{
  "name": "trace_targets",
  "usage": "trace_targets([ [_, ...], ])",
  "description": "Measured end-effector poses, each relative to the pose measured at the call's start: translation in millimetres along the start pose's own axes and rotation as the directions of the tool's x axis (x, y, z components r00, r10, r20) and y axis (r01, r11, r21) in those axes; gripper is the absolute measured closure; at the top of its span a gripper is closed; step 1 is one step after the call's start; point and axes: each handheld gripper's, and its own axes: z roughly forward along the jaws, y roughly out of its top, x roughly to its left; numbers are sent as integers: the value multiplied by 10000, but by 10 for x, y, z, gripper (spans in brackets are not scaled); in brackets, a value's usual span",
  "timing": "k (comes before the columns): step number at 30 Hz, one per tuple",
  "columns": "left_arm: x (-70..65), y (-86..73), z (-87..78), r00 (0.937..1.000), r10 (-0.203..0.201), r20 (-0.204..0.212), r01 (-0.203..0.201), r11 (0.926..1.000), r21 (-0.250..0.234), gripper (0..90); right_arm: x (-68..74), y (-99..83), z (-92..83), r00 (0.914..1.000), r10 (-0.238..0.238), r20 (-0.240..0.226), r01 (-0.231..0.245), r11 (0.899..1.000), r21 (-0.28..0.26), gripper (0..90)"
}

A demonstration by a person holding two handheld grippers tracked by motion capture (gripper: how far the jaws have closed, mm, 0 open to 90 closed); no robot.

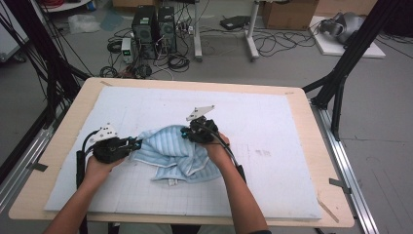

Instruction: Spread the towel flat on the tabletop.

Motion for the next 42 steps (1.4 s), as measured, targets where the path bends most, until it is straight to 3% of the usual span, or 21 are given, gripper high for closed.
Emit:
trace_targets([
  [5, 20, 3, -3, 9984, -445, -361, 441, 9990, -119, 488, -193, 1, -24, 9885, 478, 1435, -499, 9987, 116, 866],
  [8, 18, 3, -2, 9983, -453, -355, 448, 9989, -148, 474, -363, -4, -45, 9688, 817, 2340, -891, 9958, 213, 866],
  [10, 12, 3, 10, 9988, -374, -312, 371, 9992, -117, 472, -499, -21, -68, 9430, 1028, 3165, -1167, 9929, 252, 866],
  [11, 12, 3, 10, 9988, -374, -312, 371, 9992, -117, 472, -499, -21, -68, 9430, 1028, 3165, -1167, 9929, 252, 866],
  [12, 9, 2, 13, 9989, -352, -297, 349, 9993, -94, 472, -622, -84, -99, 9127, 1439, 3824, -1589, 9873, 77, 866],
  [13, 5, 0, 18, 9990, -357, -258, 355, 9993, -91, 472, -622, -84, -99, 9127, 1439, 3824, -1589, 9873, 77, 866],
  [14, -3, -2, 24, 9992, -358, -201, 356, 9993, -72, 472, -733, -168, -135, 8729, 1990, 4454, -2215, 9752, -17, 866],
  [15, -4, -2, 28, 9994, -315, -162, 314, 9995, -72, 472, -780, -206, -161, 8486, 2217, 4803, -2473, 9689, -103, 866],
  [16, -4, -2, 28, 9994, -315, -162, 314, 9995, -72, 472, -820, -237, -195, 8259, 2419, 5092, -2673, 9633, -240, 866],
  [17, -10, -2, 29, 9993, -341, -130, 340, 9994, -68, 472, -820, -237, -195, 8259, 2419, 5092, -2673, 9633, -240, 866],
  [18, -9, -3, 33, 9995, -327, -42, 327, 9994, -71, 472, -879, -278, -270, 7922, 2893, 5373, -2996, 9514, -706, 859],
  [21, -11, -8, 41, 9994, -354, 43, 354, 9994, -50, 469, -908, -312, -336, 7959, 3168, 5160, -3124, 9449, -982, 699],
  [23, -19, -7, 42, 9995, -310, 108, 310, 9995, -6, 466, -885, -321, -382, 7835, 3331, 5246, -3158, 9405, -1255, 550],
  [26, -26, -9, 45, 9995, -291, 82, 292, 9996, -12, 450, -805, -351, -475, 7877, 3678, 4942, -3210, 9298, -1802, 411],
  [29, -28, -13, 47, 9994, -326, 105, 326, 9995, -37, 429, -672, -387, -585, 8257, 3634, 4315, -2974, 9304, -2144, 365],
  [30, -26, -13, 47, 9994, -336, 105, 337, 9994, -39, 429, -672, -387, -585, 8257, 3634, 4315, -2974, 9304, -2144, 365],
  [35, -20, -17, 50, 9985, -529, 101, 530, 9985, -104, 377, -338, -569, -798, 8695, 3335, 3644, -2606, 9363, -2353, 327],
  [36, -20, -16, 47, 9986, -527, 59, 528, 9985, -120, 377, -338, -569, -798, 8695, 3335, 3644, -2606, 9363, -2353, 327],
  [37, -19, -15, 42, 9986, -522, 83, 523, 9986, -124, 374, -241, -661, -842, 8945, 3179, 3143, -2581, 9413, -2178, 325],
  [39, -19, -13, 36, 9985, -542, 108, 544, 9983, -192, 376, -186, -707, -858, 9050, 2999, 3015, -2456, 9474, -2054, 335],
  [42, -18, -12, 32, 9986, -527, 49, 528, 9984, -218, 377, 40, -899, -911, 9472, 1988, 2515, -1654, 9751, -1478, 477],
])
